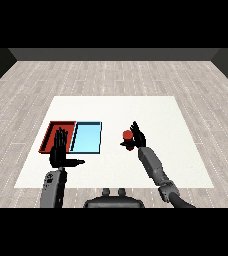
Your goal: Pick the red can and put it in the red box
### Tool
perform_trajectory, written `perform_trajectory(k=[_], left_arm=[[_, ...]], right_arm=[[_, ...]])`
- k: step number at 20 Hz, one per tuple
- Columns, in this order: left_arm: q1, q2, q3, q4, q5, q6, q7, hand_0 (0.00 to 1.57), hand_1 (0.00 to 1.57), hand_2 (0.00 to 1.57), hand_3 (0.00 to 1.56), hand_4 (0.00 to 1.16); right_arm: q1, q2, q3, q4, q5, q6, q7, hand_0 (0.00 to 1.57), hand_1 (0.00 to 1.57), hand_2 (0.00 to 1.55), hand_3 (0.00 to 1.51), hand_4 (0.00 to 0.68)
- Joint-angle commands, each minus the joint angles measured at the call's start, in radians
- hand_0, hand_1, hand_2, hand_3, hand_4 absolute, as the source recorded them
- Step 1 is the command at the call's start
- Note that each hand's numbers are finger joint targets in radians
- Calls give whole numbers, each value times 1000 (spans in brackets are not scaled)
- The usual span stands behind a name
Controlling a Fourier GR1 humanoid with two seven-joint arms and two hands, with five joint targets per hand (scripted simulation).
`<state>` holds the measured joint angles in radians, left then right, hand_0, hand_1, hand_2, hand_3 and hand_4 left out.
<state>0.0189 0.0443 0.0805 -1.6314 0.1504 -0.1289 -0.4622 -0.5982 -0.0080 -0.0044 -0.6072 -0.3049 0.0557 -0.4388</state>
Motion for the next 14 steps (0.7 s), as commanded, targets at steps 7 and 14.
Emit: perform_trajectory(k=[7,14], left_arm=[[5,7,2,-2,-14,3,-15,0,0,0,0,0],[-1,-15,-16,7,-13,11,-14,0,0,0,0,0]], right_arm=[[-58,7,68,53,49,-201,27,1525,1525,1476,1430,573],[-65,6,55,37,113,-234,69,1528,1528,1472,1420,551]])
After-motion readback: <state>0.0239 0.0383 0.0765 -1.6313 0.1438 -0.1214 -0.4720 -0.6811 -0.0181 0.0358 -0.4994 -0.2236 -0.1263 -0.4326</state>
